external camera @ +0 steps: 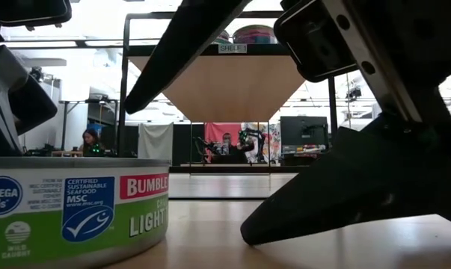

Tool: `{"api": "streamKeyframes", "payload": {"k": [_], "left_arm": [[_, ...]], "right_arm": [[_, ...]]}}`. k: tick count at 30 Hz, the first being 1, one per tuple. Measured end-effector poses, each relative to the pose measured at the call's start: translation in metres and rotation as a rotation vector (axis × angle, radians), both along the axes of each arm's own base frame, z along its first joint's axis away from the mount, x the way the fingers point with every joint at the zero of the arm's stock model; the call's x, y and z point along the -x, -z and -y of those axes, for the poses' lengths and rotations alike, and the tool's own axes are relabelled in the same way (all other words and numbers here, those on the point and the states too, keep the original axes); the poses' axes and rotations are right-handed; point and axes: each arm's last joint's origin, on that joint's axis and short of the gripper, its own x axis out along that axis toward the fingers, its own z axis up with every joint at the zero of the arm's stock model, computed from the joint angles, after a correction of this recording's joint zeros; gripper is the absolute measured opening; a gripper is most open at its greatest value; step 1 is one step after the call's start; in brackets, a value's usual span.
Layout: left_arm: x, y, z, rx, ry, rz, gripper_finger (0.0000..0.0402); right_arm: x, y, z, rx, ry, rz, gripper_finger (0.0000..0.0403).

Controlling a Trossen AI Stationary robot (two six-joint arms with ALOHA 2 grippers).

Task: Stack canned seafood by type on shelf
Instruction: Stack the green tuna can on top of the green tuna can on the shelf

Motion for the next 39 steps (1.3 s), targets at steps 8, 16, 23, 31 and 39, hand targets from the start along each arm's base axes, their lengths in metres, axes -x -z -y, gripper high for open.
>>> {"api": "streamKeyframes", "payload": {"k": [8, 16, 23, 31, 39], "left_arm": [[0.007, 0.005, 0.001, 0.013, -0.024, -0.009, 0.0000], [0.015, 0.007, 0.005, -0.002, -0.057, 0.021, 0.0000], [0.012, 0.022, 0.013, 0.046, -0.082, 0.044, 0.0000], [0.009, 0.025, 0.018, 0.109, -0.071, 0.062, 0.0000], [0.014, 0.003, 0.012, 0.055, -0.005, 0.062, 0.0000]], "right_arm": [[-0.004, -0.001, 0.003, 0.014, -0.013, 0.007, 0.0305], [-0.010, -0.002, 0.008, 0.011, -0.036, 0.017, 0.0315], [-0.012, -0.002, 0.011, 0.009, -0.048, 0.012, 0.0327], [-0.013, -0.002, 0.011, 0.007, -0.058, 0.010, 0.0323], [-0.012, -0.001, 0.011, -0.002, -0.072, -0.011, 0.0319]]}}
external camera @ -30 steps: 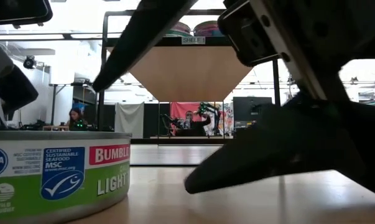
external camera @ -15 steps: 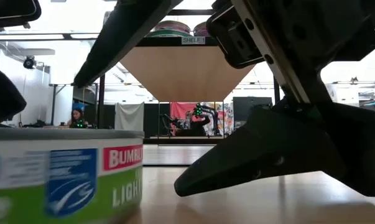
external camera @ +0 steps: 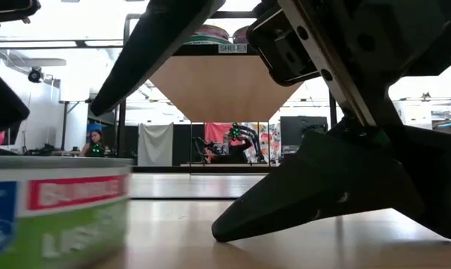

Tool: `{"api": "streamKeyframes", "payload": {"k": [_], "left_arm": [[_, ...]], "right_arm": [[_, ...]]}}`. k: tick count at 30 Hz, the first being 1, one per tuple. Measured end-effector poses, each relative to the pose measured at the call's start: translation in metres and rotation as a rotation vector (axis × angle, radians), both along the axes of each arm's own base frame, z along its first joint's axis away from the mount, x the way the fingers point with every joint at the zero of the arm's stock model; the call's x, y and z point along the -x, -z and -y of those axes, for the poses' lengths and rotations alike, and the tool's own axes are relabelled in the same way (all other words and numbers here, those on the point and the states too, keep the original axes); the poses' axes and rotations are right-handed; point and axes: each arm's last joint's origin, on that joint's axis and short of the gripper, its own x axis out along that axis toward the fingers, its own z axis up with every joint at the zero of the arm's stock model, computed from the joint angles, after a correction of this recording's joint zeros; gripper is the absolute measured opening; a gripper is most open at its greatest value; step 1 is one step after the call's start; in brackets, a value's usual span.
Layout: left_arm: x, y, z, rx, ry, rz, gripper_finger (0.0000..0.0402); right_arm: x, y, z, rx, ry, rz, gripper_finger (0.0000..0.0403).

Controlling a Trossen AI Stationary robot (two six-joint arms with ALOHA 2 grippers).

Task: Stack canned seafood by type on shelf
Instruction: Stack the green tuna can on top of the green tuna can on the shelf

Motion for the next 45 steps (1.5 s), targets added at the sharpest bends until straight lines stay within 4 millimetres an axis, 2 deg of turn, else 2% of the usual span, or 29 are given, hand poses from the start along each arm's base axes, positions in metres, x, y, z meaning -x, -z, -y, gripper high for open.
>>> {"api": "streamKeyframes", "payload": {"k": [6, 16, 22, 34, 45], "left_arm": [[0.012, -0.012, -0.011, -0.089, 0.022, -0.082, 0.0000], [0.017, -0.032, -0.015, -0.133, 0.103, -0.057, 0.0000], [0.024, -0.025, -0.020, -0.185, 0.168, -0.180, 0.0000], [0.020, -0.030, -0.017, -0.180, 0.169, -0.103, 0.0000], [0.018, -0.012, -0.011, -0.196, 0.125, -0.119, 0.0000]], "right_arm": [[0.000, 0.000, 0.000, -0.002, -0.001, -0.002, 0.0327], [0.000, 0.000, 0.000, -0.015, -0.006, -0.009, 0.0314], [0.000, 0.000, 0.000, -0.017, -0.005, -0.008, 0.0320], [-0.001, 0.002, 0.000, -0.039, 0.013, -0.007, 0.0318], [-0.003, 0.002, 0.001, -0.055, 0.019, 0.003, 0.0322]]}}
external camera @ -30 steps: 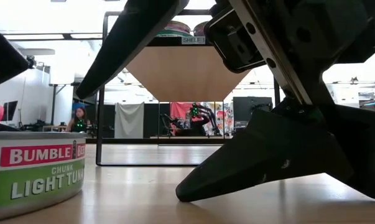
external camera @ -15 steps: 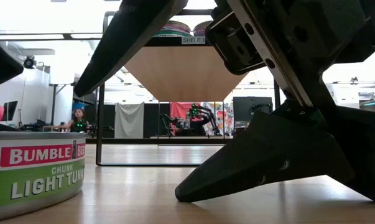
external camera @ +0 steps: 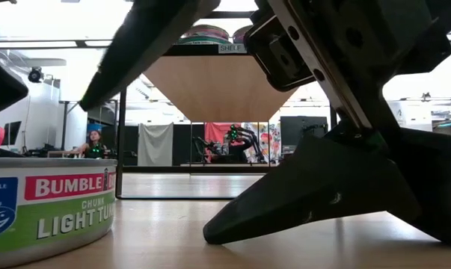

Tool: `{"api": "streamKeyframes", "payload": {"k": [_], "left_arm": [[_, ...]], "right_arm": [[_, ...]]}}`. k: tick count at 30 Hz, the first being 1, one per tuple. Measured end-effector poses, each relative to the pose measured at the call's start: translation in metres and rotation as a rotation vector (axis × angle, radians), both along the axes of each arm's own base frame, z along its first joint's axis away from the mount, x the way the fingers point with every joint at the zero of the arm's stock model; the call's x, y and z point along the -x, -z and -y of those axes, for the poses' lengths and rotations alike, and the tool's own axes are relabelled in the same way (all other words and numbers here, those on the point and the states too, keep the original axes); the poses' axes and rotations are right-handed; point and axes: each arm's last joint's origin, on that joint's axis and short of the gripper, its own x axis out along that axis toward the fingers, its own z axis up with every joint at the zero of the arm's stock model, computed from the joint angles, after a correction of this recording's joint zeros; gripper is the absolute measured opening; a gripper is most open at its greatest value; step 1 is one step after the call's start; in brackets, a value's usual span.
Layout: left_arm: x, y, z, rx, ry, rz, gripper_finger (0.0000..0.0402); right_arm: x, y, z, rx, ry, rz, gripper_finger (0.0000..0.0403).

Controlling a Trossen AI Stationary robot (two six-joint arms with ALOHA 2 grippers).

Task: Stack canned seafood by type on shelf
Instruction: Stack the green tuna can on top of the green tuna can on the shelf

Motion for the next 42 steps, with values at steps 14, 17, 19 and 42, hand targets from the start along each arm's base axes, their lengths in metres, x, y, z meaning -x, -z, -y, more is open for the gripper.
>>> {"api": "streamKeyframes", "payload": {"k": [14, 17, 19, 42], "left_arm": [[0.001, 0.019, 0.012, 0.070, -0.105, 0.032, 0.0000], [-0.001, 0.021, 0.013, 0.091, -0.114, 0.040, 0.0000], [-0.001, 0.021, 0.013, 0.090, -0.116, 0.042, 0.0000], [0.001, 0.024, 0.012, 0.084, -0.166, 0.046, 0.0000]], "right_arm": [[-0.010, -0.001, 0.008, -0.026, -0.040, 0.011, 0.0341], [-0.010, -0.001, 0.009, -0.021, -0.046, 0.010, 0.0338], [-0.010, -0.001, 0.009, -0.020, -0.046, 0.009, 0.0336], [-0.018, -0.007, 0.014, 0.025, -0.070, 0.073, 0.0345]]}}
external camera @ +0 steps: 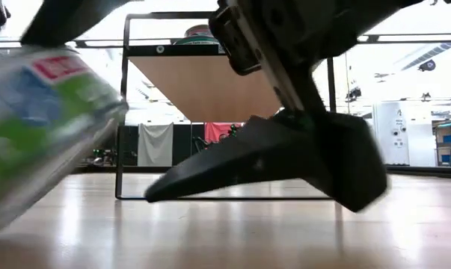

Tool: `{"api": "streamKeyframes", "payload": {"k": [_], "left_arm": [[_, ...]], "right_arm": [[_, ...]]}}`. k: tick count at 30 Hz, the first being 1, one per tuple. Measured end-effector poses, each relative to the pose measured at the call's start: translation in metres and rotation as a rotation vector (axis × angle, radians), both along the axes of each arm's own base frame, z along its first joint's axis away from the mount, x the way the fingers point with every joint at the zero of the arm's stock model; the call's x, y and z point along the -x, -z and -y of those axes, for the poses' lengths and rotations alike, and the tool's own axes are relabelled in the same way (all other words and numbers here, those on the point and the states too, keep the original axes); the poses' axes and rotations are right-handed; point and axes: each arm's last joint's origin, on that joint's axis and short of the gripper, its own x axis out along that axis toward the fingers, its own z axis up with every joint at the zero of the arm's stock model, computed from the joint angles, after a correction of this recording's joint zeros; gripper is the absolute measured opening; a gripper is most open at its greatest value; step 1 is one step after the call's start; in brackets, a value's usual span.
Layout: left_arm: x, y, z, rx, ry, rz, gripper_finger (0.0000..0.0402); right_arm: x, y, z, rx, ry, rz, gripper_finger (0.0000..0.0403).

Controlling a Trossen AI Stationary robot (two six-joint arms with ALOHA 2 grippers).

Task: Stack canned seafood by type on shelf
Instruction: Stack the green tuna can on top of the green tuna can on the shelf

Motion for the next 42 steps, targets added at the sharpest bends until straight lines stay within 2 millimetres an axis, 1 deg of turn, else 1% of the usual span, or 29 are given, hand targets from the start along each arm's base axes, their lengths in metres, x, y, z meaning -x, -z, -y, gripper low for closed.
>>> {"api": "streamKeyframes", "payload": {"k": [2, 3, 5, 8, 14, 16, 19, 21, 23, 25, 27, 30, 35, 42], "left_arm": [[0.000, 0.001, 0.000, 0.000, 0.006, -0.005, 0.0000], [0.001, 0.005, -0.002, -0.018, 0.013, -0.026, 0.0000], [0.000, 0.003, -0.001, -0.007, 0.014, -0.011, 0.0000], [-0.001, 0.003, -0.001, -0.009, 0.011, -0.007, 0.0000], [-0.002, 0.001, -0.001, -0.009, 0.015, 0.004, 0.0000], [-0.001, -0.005, -0.001, 0.006, 0.014, 0.016, 0.0000], [-0.002, -0.022, -0.001, 0.000, 0.024, 0.068, 0.0000], [-0.002, -0.032, -0.004, -0.048, 0.025, 0.102, 0.0000], [-0.001, -0.038, -0.009, -0.103, 0.011, 0.118, 0.0000], [-0.002, -0.037, -0.016, -0.147, -0.009, 0.099, 0.0000], [-0.004, -0.029, -0.024, -0.183, -0.020, 0.062, 0.0000], [-0.008, -0.019, -0.029, -0.191, -0.022, 0.029, 0.0000], [-0.009, -0.018, -0.025, -0.160, -0.021, 0.039, 0.0000], [-0.004, -0.018, -0.018, -0.119, 0.008, 0.033, 0.0000]], "right_arm": [[-0.001, 0.000, 0.002, 0.007, -0.001, 0.004, 0.0345], [-0.001, 0.001, 0.003, 0.016, -0.006, -0.002, 0.0344], [-0.002, 0.003, 0.004, 0.033, -0.015, -0.011, 0.0341], [-0.003, 0.001, 0.004, 0.041, -0.024, 0.004, 0.0336], [-0.004, 0.005, 0.006, 0.065, -0.034, -0.004, 0.0329], [-0.004, 0.005, 0.006, 0.059, -0.029, -0.007, 0.0329], [-0.003, 0.005, 0.006, 0.050, -0.021, -0.012, 0.0332], [-0.003, 0.006, 0.007, 0.050, -0.020, -0.016, 0.0334], [-0.003, 0.006, 0.007, 0.048, -0.018, -0.017, 0.0335], [-0.003, 0.006, 0.007, 0.043, -0.014, -0.017, 0.0335], [-0.003, 0.006, 0.007, 0.044, -0.012, -0.017, 0.0333], [-0.003, 0.006, 0.007, 0.047, -0.008, -0.015, 0.0328], [-0.003, 0.006, 0.007, 0.045, -0.007, -0.014, 0.0326], [-0.003, 0.006, 0.007, 0.023, 0.014, -0.020, 0.0346]]}}
